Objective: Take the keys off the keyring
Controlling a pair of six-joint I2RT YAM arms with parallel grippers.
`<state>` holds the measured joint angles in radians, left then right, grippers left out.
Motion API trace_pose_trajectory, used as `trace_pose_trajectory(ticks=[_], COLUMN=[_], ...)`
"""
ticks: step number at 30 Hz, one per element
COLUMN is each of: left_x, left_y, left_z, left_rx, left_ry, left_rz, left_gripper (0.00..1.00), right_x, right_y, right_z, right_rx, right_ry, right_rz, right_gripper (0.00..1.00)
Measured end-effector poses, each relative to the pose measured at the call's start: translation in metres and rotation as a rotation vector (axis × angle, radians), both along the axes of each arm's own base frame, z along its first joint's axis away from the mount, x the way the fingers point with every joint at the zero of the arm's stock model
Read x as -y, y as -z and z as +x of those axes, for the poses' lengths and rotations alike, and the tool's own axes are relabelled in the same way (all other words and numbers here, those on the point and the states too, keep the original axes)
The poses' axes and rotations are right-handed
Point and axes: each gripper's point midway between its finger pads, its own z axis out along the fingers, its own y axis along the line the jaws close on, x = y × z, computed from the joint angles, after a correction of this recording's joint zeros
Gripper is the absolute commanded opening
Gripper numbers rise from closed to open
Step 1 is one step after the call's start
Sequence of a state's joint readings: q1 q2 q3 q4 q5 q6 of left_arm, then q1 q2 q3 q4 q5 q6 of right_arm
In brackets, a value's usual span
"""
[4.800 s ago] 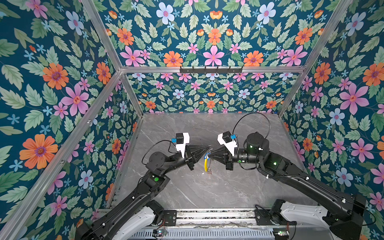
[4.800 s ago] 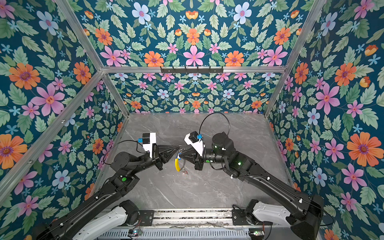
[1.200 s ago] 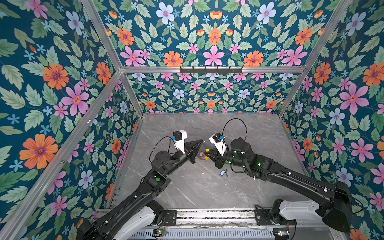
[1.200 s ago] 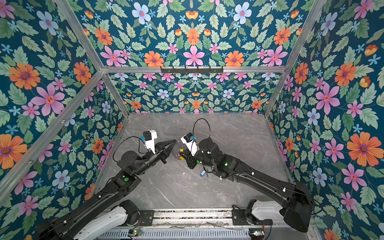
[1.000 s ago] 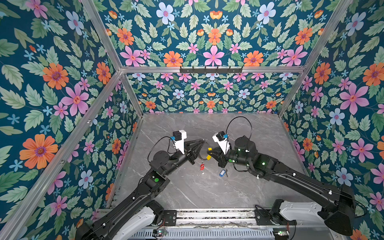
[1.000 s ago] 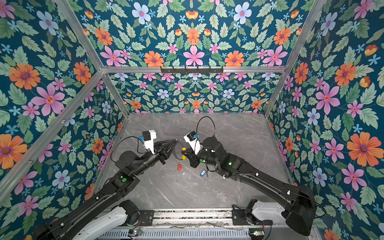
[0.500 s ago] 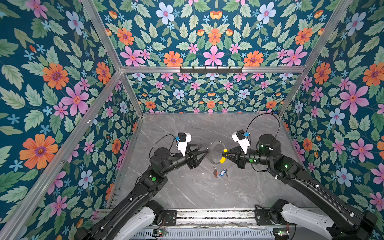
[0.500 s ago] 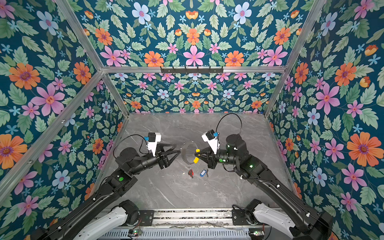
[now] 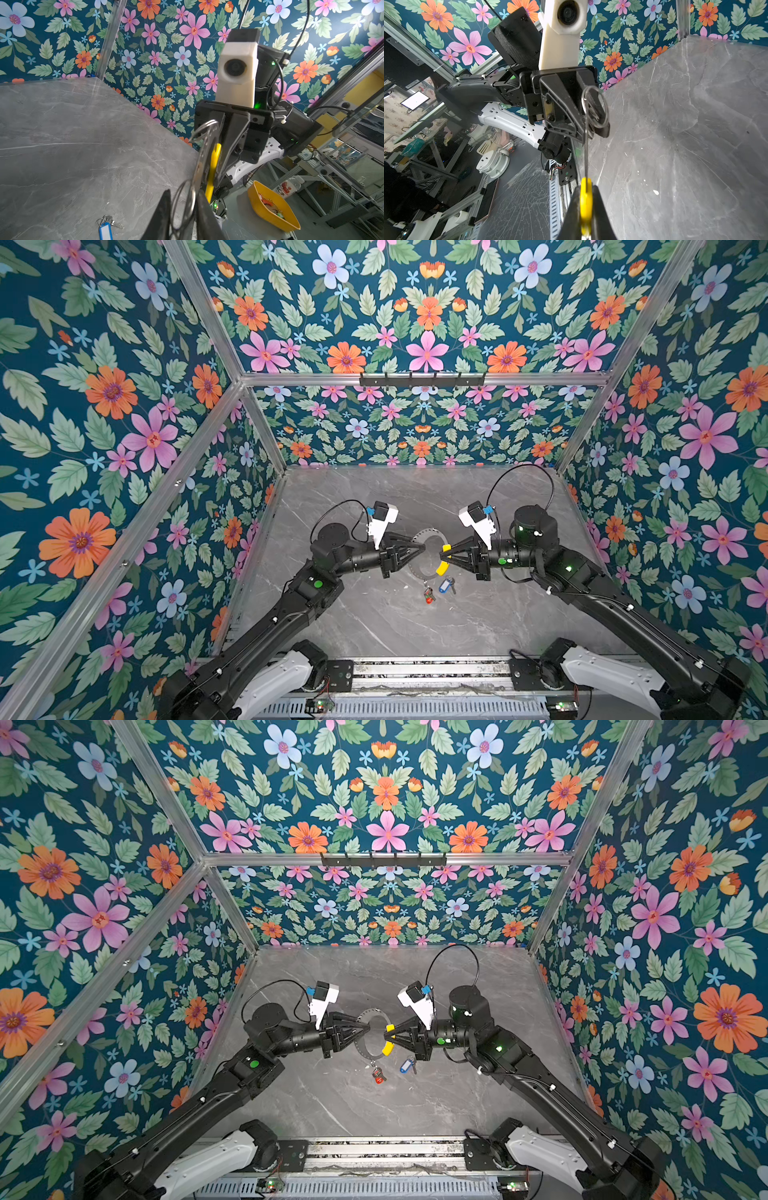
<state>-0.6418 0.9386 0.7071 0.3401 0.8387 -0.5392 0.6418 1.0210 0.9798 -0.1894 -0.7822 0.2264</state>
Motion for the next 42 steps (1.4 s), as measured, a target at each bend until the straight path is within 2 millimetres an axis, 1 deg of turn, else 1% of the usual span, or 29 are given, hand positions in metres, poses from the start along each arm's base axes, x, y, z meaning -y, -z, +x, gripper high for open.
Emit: trace_pose_trajectory(ticks=[4,5,6,7,9,10,12,17,20,22,24,29,31,34,37,42], left_x=[0.001,0.002,0.002,0.002,0.002,0.003,0.002,-0.008,-0.019,-0.026,-0.03,-0.036,-0.038,-0.039,-0.04,-0.039], left_y=[-0.001,0.0,0.0,0.0,0.0,0.0,0.0,-0.009,-0.019,-0.024,-0.028,-0.038,-0.036,-0.031,-0.03,-0.028], left_z=[-0.005,-0.004,-0.003,-0.001,0.002,0.003,0.006,0.031,0.044,0.054,0.061,0.075,0.079,0.083,0.084,0.084], left_rx=[0.001,-0.002,-0.004,-0.011,-0.037,-0.047,-0.055,-0.063,-0.047,-0.041,-0.041,-0.05,-0.059,-0.072,-0.077,-0.081], left_ry=[0.037,0.037,0.033,0.024,0.004,0.002,-0.023,-0.185,-0.297,-0.368,-0.418,-0.513,-0.539,-0.561,-0.566,-0.567], left_rz=[-0.013,-0.014,-0.016,-0.019,-0.031,-0.035,-0.042,-0.079,-0.108,-0.125,-0.135,-0.153,-0.148,-0.139,-0.139,-0.135], left_gripper=[0.02,0.0,0.0,0.0,0.0,0.0,0.0,0.0,0.0,0.0,0.0,0.0,0.0,0.0,0.0,0.0], right_x=[-0.001,-0.001,-0.001,-0.001,-0.002,-0.003,0.0,0.015,0.026,0.027,0.024,0.003,-0.002,-0.005,-0.01,-0.018], right_y=[0.002,0.002,0.003,0.003,0.003,0.004,0.005,0.004,0.002,0.002,0.006,0.021,0.026,0.033,0.031,0.026], right_z=[0.005,0.007,0.011,0.012,0.019,0.021,0.023,0.03,0.029,0.029,0.031,0.021,0.025,0.035,0.038,0.046], right_rx=[-0.017,-0.02,-0.021,-0.024,-0.011,-0.002,0.008,0.053,0.088,0.086,0.083,0.093,0.099,0.097,0.104,0.116], right_ry=[0.014,0.022,0.035,0.039,0.071,0.078,0.101,0.223,0.279,0.292,0.298,0.254,0.256,0.284,0.283,0.282], right_rz=[-0.011,-0.016,-0.022,-0.023,-0.028,-0.029,-0.03,-0.016,0.009,0.02,0.009,-0.04,-0.06,-0.084,-0.085,-0.078], right_gripper=[0.0,0.04,0.12,0.23,0.39,0.45,0.5,0.51,0.51,0.51,0.51,0.51,0.51,0.5,0.47,0.46])
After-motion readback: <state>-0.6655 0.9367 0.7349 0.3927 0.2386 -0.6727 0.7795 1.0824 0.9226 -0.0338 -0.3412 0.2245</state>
